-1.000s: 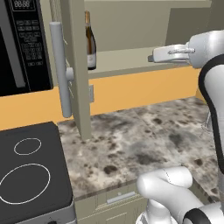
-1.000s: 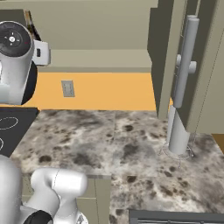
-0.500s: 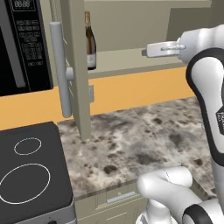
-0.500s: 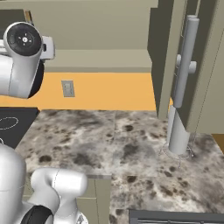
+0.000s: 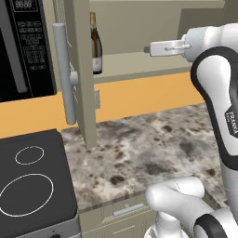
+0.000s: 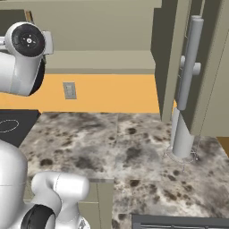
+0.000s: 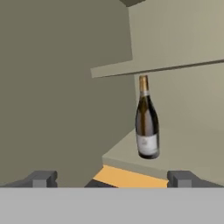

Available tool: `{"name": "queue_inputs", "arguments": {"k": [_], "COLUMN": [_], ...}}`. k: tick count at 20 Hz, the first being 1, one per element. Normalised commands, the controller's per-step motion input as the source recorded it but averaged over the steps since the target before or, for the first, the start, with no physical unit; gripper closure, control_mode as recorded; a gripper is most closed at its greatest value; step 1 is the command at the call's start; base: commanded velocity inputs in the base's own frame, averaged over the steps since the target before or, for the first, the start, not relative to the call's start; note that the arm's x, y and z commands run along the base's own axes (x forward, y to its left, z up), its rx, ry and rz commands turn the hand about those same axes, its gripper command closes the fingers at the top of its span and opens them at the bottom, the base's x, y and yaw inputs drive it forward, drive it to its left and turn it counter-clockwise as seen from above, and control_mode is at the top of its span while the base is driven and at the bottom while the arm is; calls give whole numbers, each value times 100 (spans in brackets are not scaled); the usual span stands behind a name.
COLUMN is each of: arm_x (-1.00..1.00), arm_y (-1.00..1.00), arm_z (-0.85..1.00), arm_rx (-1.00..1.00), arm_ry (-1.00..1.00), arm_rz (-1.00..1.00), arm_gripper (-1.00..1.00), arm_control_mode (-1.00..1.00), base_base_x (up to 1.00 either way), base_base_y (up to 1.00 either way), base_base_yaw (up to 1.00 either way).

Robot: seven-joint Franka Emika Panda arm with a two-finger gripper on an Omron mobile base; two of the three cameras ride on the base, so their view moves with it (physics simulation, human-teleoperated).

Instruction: Open the cabinet directly in front. Then move the wine and the cup to the dining counter with the jar on it.

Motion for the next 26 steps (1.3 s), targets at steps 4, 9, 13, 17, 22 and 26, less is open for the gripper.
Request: {"name": "queue_inputs", "arguments": {"k": [4, 9, 13, 17, 22, 26], "arm_x": [2, 0, 14, 23, 25, 21], "arm_y": [6, 3, 24, 27, 18, 13], "arm_z": [4, 0, 0, 0, 0, 0], "arm_rx": [0, 0, 0, 0, 0, 0], "arm_ry": [4, 0, 0, 0, 0, 0], "arm_rz": [0, 0, 0, 0, 0, 0], "arm_gripper": [-100, -100, -100, -100, -100, -100], "arm_control_mode": [-100, -100, -100, -100, -100, -100], "base_base_x": [0, 0, 0, 0, 0, 0], "base_base_y": [0, 0, 0, 0, 0, 0], "base_base_yaw": [0, 0, 0, 0, 0, 0]}}
